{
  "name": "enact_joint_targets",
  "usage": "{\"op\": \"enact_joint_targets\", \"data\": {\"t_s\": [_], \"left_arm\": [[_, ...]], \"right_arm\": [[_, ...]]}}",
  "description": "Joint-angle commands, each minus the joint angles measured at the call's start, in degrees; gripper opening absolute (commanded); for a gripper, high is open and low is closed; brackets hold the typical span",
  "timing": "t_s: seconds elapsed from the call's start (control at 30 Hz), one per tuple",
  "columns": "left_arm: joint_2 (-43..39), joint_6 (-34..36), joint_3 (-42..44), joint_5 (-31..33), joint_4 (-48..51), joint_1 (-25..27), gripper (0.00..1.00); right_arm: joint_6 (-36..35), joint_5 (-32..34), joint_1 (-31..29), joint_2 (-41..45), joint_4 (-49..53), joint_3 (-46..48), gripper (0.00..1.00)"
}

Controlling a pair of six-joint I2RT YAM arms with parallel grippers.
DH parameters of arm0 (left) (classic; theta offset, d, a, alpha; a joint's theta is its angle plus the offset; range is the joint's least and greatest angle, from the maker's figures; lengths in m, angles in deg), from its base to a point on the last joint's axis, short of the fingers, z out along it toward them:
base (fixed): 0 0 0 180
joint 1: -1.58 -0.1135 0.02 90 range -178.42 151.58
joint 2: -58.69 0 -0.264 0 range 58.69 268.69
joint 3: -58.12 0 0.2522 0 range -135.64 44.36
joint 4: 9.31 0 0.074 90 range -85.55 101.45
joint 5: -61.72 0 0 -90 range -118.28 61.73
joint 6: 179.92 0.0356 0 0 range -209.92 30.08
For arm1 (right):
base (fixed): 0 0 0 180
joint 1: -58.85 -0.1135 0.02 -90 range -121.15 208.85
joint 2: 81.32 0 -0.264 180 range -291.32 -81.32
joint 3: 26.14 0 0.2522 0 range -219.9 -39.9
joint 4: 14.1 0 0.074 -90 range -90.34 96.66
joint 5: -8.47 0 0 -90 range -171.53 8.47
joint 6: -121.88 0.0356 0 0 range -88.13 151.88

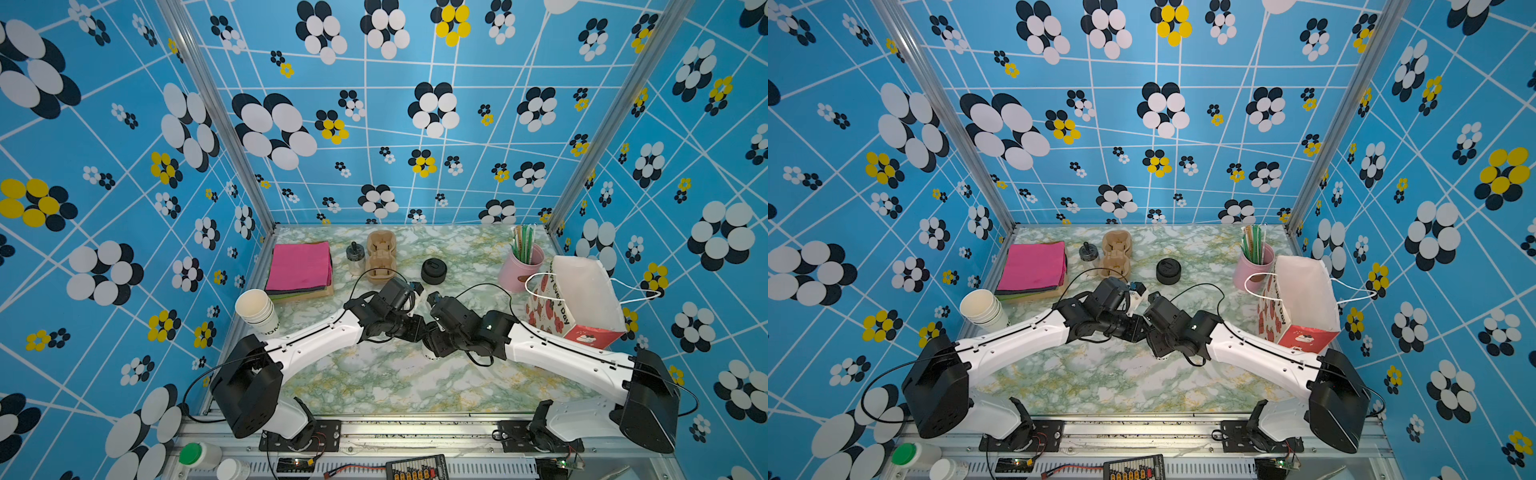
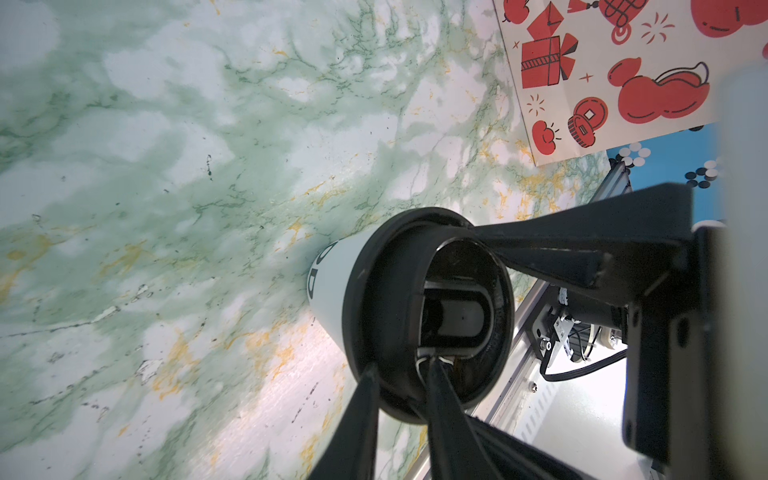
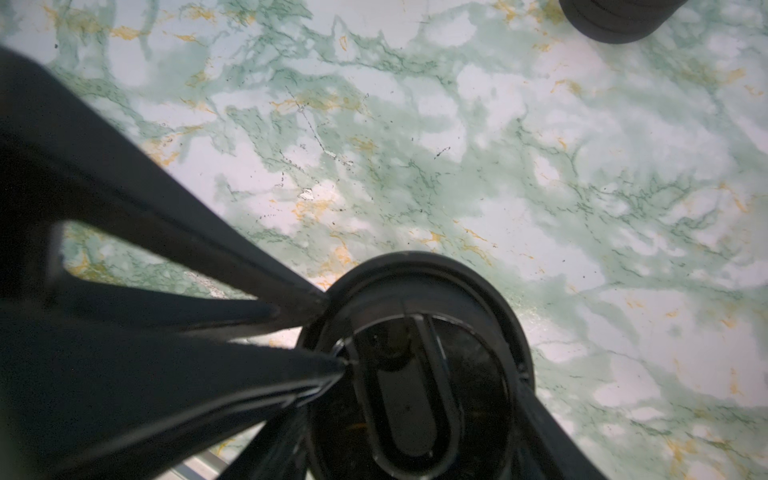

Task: Pack the takeout coffee

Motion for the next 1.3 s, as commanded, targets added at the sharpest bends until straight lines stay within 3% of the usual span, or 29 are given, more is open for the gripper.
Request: {"op": "enact_joint_targets", "data": {"t_s": [0.0, 0.3, 0.77, 1.1, 1.27], "left_arm": [[1.6, 1.8, 1.9, 4.0, 11.0, 0.2, 0.23], [2.1, 2.3, 1.5, 4.8, 12.2, 0.6, 0.23], [0.4, 2.3, 1.3, 5.0, 11.4, 1.0, 0.23], [-8.9, -2.3, 6.4, -0.6, 2.2, -3.2, 0.42], [-13.3, -3.7, 8.7, -2.7, -1.6, -5.2, 0.6]], "right_arm": [[-0.2, 4.2, 0.7, 1.3, 4.1, -1.4, 0.63], [-0.4, 4.5, 0.8, 2.2, 2.8, -1.0, 0.71], [-0.4, 5.0, 0.9, 2.8, 1.1, 0.0, 0.73], [-3.4, -1.0, 1.9, 3.1, 3.4, 1.1, 0.72], [-6.8, -5.0, 2.7, 3.5, 3.9, 1.2, 0.72]]}}
